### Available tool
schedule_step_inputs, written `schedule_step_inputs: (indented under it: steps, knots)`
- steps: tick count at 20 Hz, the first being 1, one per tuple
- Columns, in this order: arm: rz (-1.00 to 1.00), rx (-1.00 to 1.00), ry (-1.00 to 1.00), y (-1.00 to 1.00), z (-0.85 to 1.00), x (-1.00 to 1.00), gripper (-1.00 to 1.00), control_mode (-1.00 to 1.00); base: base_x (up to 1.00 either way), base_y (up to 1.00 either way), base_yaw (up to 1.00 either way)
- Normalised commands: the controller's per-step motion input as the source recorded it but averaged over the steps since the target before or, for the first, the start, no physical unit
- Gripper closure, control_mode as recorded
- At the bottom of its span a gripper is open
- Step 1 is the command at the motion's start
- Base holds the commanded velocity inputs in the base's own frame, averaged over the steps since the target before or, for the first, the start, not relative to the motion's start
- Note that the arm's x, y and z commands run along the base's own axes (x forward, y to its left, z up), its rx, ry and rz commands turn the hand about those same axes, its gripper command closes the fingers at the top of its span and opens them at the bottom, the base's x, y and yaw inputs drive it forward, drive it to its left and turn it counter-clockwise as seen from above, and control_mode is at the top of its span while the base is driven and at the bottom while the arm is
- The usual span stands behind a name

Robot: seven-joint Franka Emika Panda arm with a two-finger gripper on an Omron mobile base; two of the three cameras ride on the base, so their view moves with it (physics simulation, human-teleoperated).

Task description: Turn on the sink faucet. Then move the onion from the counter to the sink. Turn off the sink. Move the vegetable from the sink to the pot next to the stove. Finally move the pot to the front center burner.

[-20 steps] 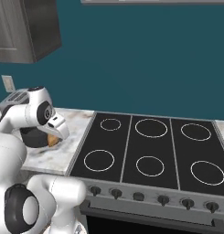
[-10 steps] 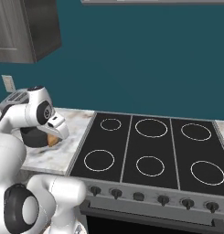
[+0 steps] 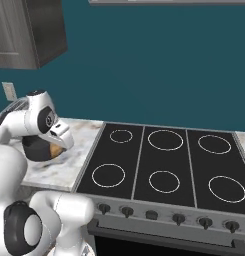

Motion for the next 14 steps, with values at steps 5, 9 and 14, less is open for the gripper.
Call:
schedule_step_inputs:
  steps: [5,9,14]
  knots:
    - [0.0,-0.02,0.0,0.57,0.43,0.0,1.0,-1.0,0.0,0.0,0.0]
    - [0.0,-0.01,0.0,0.61,0.07,0.1,1.0,-1.0,0.0,0.0,0.0]
    - [0.0,-0.01,0.0,0.49,0.0,0.38,1.0,-1.0,0.0,0.0,0.0]
